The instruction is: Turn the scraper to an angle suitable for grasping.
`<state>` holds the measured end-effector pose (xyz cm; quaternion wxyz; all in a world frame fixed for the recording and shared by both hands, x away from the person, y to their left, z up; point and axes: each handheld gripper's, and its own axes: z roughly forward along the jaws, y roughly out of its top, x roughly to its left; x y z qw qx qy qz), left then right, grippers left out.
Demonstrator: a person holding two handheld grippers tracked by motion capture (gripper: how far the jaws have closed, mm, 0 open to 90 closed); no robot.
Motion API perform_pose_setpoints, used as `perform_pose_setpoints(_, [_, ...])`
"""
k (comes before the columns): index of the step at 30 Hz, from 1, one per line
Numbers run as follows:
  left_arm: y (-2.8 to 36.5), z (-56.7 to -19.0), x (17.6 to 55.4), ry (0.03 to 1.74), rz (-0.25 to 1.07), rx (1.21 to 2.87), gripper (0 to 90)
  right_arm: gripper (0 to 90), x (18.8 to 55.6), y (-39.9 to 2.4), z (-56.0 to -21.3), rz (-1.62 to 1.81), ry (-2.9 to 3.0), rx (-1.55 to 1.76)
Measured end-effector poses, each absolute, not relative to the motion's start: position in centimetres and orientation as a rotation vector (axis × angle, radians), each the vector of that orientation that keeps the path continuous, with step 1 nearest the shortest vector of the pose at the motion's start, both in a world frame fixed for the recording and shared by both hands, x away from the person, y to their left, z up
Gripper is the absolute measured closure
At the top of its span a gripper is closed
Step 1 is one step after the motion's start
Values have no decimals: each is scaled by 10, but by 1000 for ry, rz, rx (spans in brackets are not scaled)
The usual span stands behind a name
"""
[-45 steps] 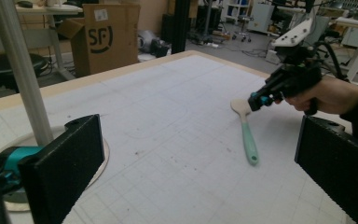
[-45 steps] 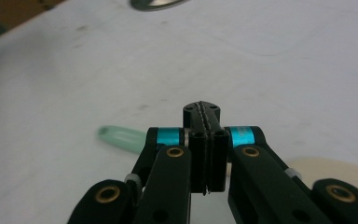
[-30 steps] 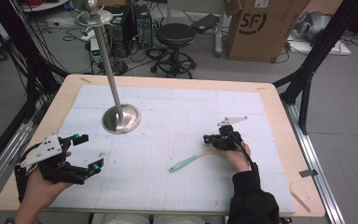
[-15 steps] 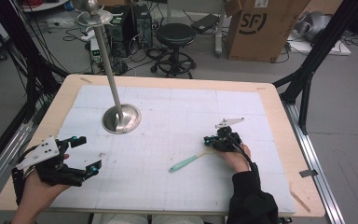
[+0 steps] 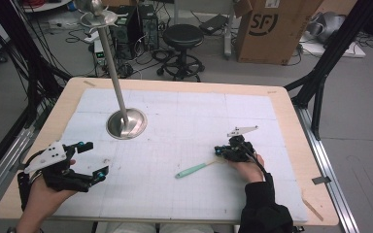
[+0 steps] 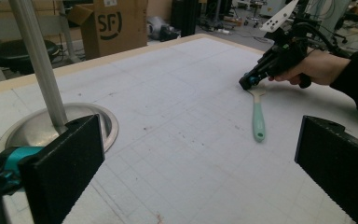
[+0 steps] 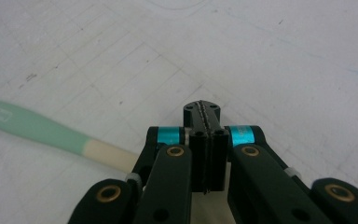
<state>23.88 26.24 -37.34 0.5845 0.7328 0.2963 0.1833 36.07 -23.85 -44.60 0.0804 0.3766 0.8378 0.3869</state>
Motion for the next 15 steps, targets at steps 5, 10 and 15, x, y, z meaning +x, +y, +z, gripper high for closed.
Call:
perform_pose_setpoints(5, [260,-375,243,689,415,1709,19,900,353,-239,-445,1144,2512,1133])
perform_pose_setpoints(10, [252,-374,250,669,403,1713,19,900,342,-246,-447,1191,2507,1159])
perform_pose_setpoints(15, [242,-374,257,643,378,1721,19,900,332,-250,-447,1193,2512,1157])
